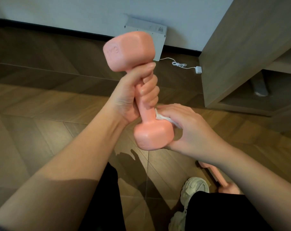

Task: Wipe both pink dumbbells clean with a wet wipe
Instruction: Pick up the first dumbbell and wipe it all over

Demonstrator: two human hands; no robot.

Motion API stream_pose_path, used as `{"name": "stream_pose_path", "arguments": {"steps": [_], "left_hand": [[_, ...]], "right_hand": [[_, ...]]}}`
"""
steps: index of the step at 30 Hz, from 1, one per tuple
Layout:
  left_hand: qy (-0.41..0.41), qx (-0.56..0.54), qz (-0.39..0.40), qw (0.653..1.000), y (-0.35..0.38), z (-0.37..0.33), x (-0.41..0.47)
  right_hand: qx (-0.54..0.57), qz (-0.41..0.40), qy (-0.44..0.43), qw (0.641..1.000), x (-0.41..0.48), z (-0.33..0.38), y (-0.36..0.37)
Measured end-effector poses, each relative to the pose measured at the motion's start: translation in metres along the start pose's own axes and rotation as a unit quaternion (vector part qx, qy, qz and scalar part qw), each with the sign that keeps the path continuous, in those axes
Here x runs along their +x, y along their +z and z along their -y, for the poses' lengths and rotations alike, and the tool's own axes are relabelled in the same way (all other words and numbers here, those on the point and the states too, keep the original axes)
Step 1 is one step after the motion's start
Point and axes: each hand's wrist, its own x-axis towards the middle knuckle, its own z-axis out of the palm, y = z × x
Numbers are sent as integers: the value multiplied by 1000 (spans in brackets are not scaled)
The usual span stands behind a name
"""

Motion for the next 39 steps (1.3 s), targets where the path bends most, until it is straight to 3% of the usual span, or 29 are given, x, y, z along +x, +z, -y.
{"name": "stream_pose_path", "arguments": {"steps": [5, 8, 13, 19, 23, 26, 30, 32, 35, 39], "left_hand": [[11, 37, -123, 992, -1, 6, 7], [36, 80, -177, 980, 1, 14, 5], [55, 127, -195, 971, 10, 19, 2], [42, 90, -256, 961, 10, 15, 2], [51, 94, -286, 952, 10, 21, 1], [53, 94, -249, 962, 6, 18, 2], [14, 28, -71, 997, -4, 2, 3], [6, -1, -25, 1000, -6, 1, 3], [-4, 0, -37, 999, -5, 5, 5], [9, 23, -116, 993, -5, 9, 9]], "right_hand": [[-41, -38, 42, 998, -3, -2, 13], [-106, -10, 32, 994, -5, -2, 15], [-200, 10, 24, 979, -5, 2, 13], [-191, -64, 31, 979, -9, 7, 18], [-206, -35, 46, 977, -8, 8, 22], [-169, -31, 53, 984, -4, 7, 19], [-22, -24, 40, 999, -1, 1, 4], [22, -9, 26, 999, 0, -2, 1], [-8, -11, 23, 1000, 0, -1, 4], [-58, -42, 40, 997, -3, 2, 11]]}}
